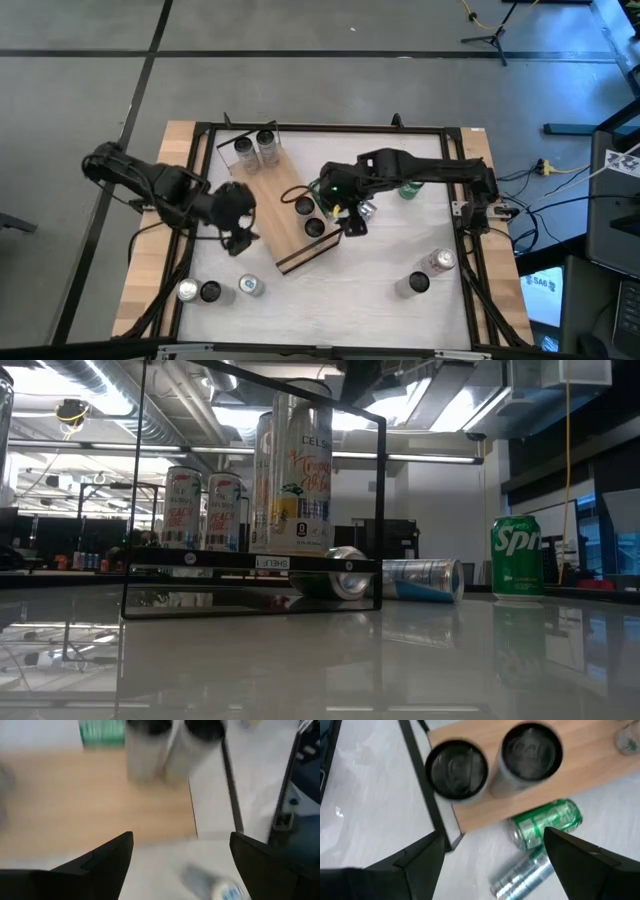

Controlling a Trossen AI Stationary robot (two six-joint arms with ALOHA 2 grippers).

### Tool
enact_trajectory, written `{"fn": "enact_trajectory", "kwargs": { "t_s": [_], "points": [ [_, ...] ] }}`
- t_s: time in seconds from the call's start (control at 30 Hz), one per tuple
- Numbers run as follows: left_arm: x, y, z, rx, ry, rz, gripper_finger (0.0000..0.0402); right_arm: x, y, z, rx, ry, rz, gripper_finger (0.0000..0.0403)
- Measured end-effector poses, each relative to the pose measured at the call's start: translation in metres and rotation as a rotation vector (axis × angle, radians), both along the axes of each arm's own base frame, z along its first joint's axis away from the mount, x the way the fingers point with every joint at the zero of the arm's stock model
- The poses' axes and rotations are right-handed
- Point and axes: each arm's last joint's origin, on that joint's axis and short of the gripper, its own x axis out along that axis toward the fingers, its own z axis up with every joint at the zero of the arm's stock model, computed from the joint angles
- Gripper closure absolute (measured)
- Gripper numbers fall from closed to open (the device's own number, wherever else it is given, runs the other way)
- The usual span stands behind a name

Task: Place canned beverage on shelf
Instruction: Put the white yellow soda on the shelf aligned with the other white yellow soda cans

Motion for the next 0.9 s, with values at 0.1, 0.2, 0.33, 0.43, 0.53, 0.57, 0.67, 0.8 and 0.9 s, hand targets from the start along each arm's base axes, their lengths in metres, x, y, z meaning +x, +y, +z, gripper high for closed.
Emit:
{"fn": "enact_trajectory", "kwargs": {
  "t_s": [0.1,0.2,0.33,0.43,0.53,0.57,0.67,0.8,0.9],
  "points": [
    [-0.007,-0.013,-0.006,-0.139,0.110,0.054,0.0080,-0.011,-0.001,-0.001,0.002,-0.021,-0.001,0.0072],
    [-0.011,-0.026,-0.010,-0.258,0.207,0.088,0.0080,-0.022,-0.002,-0.001,0.009,-0.075,-0.014,0.0072],
    [-0.020,-0.041,-0.014,-0.335,0.310,0.144,0.0080,-0.037,-0.003,-0.002,0.039,-0.157,-0.055,0.0072],
    [-0.024,-0.053,-0.017,-0.371,0.360,0.178,0.0080,-0.046,-0.003,-0.010,0.071,-0.164,-0.106,0.0072],
    [-0.027,-0.065,-0.022,-0.393,0.414,0.210,0.0080,-0.056,0.002,-0.021,0.092,-0.138,-0.150,0.0072],
    [-0.028,-0.069,-0.024,-0.396,0.437,0.215,0.0080,-0.059,0.004,-0.024,0.089,-0.140,-0.157,0.0072],
    [-0.029,-0.082,-0.031,-0.399,0.495,0.231,0.0080,-0.063,0.016,-0.038,0.088,-0.128,-0.168,0.0072],
    [-0.028,-0.098,-0.042,-0.380,0.560,0.238,0.0080,-0.066,0.032,-0.051,0.071,-0.120,-0.162,0.0072],
    [-0.028,-0.109,-0.050,-0.364,0.606,0.238,0.0080,-0.068,0.042,-0.056,0.052,-0.115,-0.166,0.0072]
  ]
}}
